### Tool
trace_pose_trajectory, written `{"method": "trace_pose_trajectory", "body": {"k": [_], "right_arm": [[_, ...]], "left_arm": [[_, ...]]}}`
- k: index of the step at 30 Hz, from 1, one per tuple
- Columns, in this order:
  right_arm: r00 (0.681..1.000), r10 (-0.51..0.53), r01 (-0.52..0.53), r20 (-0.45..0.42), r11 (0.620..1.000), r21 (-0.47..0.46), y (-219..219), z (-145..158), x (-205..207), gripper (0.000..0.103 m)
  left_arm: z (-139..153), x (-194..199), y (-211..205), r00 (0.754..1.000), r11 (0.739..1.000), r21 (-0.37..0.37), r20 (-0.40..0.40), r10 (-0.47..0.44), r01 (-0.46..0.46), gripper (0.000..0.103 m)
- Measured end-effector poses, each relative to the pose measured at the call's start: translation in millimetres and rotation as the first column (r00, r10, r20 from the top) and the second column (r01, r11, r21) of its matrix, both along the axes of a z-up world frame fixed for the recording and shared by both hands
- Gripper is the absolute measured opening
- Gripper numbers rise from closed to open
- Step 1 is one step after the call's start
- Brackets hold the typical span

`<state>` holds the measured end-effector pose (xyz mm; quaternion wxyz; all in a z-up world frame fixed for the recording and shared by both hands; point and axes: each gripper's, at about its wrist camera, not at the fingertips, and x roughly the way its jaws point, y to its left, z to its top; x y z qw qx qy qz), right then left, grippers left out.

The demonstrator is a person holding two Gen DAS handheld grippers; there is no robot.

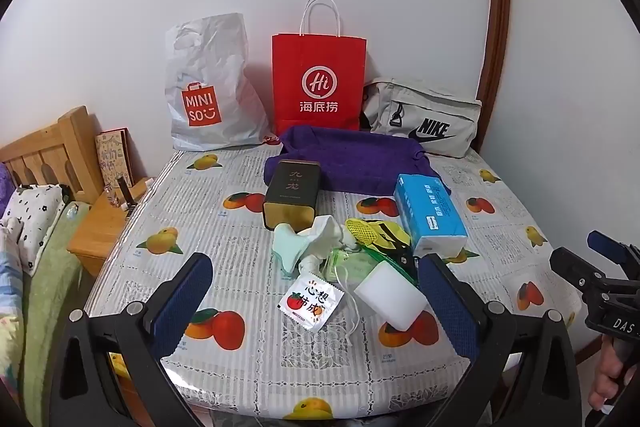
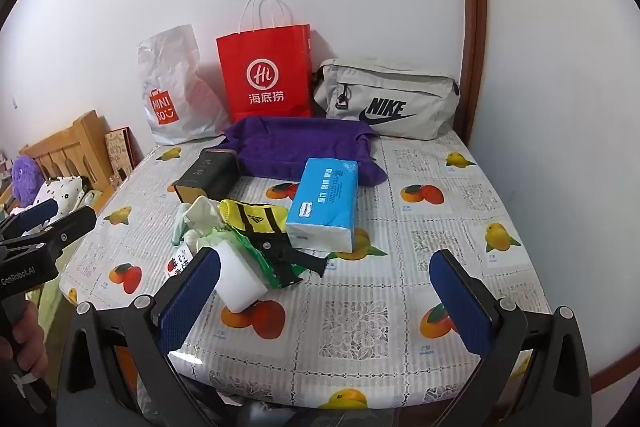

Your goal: Organize soft objects

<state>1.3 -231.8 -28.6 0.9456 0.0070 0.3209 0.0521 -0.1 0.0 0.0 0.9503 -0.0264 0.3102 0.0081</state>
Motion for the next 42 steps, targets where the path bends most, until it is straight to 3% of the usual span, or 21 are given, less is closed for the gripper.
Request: {"method": "trace_pose_trajectory", "body": {"k": [42], "right_arm": [[1.000,0.003,-0.003,0.016,1.000,0.011,2.2,4.3,-6.2,0.103]], "left_arm": [[-1.0,-6.3,1.8,1.000,1.000,0.015,-0.005,-0.006,0.006,0.103]]}}
